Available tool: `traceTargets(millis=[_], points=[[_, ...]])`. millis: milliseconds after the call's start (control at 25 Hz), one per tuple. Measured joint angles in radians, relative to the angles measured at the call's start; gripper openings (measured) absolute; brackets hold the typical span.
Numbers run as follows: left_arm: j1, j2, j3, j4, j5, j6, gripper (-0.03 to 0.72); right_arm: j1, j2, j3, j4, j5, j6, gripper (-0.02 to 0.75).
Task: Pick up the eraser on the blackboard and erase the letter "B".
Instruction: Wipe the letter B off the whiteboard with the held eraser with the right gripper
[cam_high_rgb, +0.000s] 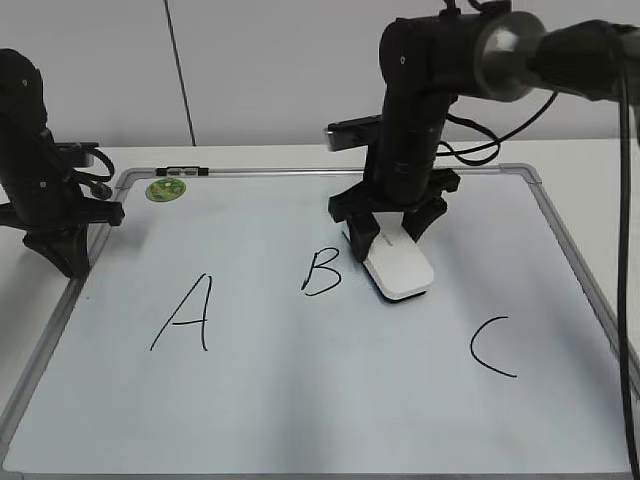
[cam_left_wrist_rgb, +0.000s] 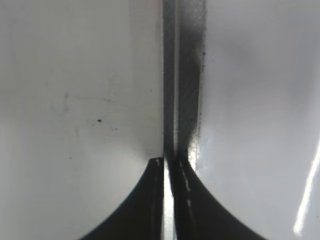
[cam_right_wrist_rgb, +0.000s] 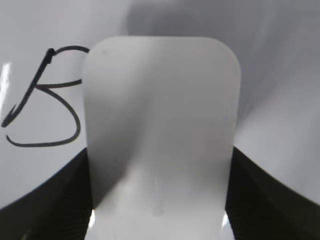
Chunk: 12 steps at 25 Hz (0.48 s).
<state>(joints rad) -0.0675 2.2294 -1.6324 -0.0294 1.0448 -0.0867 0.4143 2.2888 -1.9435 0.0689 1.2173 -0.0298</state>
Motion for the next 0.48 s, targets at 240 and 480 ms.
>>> traceTargets(millis=[240, 480], points=[[0.000, 0.000, 0.000, 0.000, 0.000, 0.000, 0.016, 0.018, 0.040, -0.046, 0.000, 0.001, 0.000, 0.533], [0.000, 0.000, 0.000, 0.000, 0.000, 0.000, 0.016, 0.023, 0.079, -0.077, 0.000, 0.007, -0.001, 0.533]])
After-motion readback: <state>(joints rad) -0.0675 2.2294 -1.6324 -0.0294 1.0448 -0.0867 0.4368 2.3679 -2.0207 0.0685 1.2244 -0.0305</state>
